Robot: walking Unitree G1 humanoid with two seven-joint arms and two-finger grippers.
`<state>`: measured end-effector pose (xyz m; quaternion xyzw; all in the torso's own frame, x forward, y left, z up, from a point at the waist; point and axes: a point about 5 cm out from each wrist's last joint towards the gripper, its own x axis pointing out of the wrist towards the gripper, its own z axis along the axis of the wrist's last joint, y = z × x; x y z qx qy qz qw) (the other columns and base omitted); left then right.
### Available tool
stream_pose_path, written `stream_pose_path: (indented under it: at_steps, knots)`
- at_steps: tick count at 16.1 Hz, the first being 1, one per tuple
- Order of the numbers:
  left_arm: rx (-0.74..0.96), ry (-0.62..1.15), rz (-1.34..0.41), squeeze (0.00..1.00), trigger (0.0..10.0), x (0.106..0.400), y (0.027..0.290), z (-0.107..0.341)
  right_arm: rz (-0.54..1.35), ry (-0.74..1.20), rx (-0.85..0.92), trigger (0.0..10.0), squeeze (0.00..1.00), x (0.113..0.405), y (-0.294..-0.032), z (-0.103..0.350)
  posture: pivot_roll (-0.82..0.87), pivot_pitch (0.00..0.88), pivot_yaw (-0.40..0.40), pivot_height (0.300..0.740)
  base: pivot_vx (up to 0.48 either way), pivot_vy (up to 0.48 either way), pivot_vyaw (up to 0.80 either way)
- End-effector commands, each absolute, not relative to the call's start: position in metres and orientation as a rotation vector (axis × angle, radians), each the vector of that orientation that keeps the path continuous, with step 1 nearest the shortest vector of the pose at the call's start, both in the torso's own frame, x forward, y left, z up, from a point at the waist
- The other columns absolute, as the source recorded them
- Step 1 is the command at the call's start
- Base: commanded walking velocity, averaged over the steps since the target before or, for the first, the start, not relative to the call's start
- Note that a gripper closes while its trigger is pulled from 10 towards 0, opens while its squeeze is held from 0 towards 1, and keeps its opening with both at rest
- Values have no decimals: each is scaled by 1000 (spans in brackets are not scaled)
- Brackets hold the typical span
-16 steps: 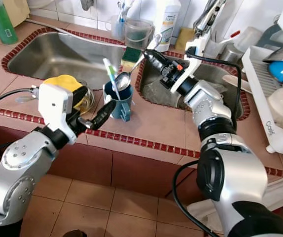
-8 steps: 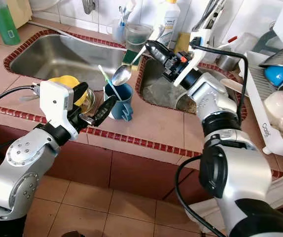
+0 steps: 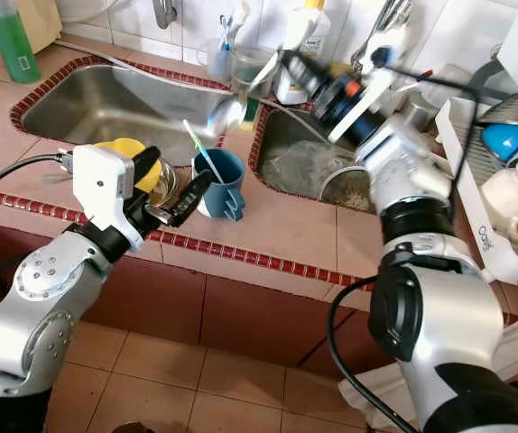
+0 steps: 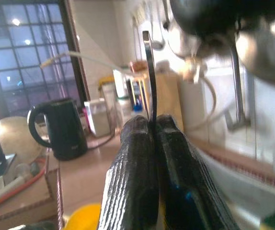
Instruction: Kitchen organization
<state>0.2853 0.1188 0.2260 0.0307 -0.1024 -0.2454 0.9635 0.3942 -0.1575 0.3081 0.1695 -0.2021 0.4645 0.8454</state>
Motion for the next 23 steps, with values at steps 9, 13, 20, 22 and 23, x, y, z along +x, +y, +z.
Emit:
stream_pose_path:
  at_steps: [9, 13, 20, 22, 23]
  knots:
    - [119, -242, -320, 0, 10000, 311, 157, 236, 605, -605, 219, 10000, 0, 364, -190, 299, 60, 0, -83, 740, 0, 0, 0]
    - [70, -216, -339, 0, 10000, 316, 157, 233, 454, -552, 122, 10000, 0, 353, -190, 277, 43, 0, -63, 740, 0, 0, 0]
    - [71, -204, -366, 0, 10000, 320, 155, 229, 411, -495, 55, 10000, 0, 340, -184, 255, 42, 0, -46, 740, 0, 429, 0]
    - [71, -202, -366, 0, 10000, 320, 156, 229, 407, -491, 56, 10000, 0, 340, -182, 253, 46, 0, -46, 740, 0, 472, 0]
    - [72, -202, -366, 0, 10000, 319, 156, 229, 407, -491, 56, 10000, 0, 340, -181, 253, 47, 0, -45, 740, 0, 476, 0]
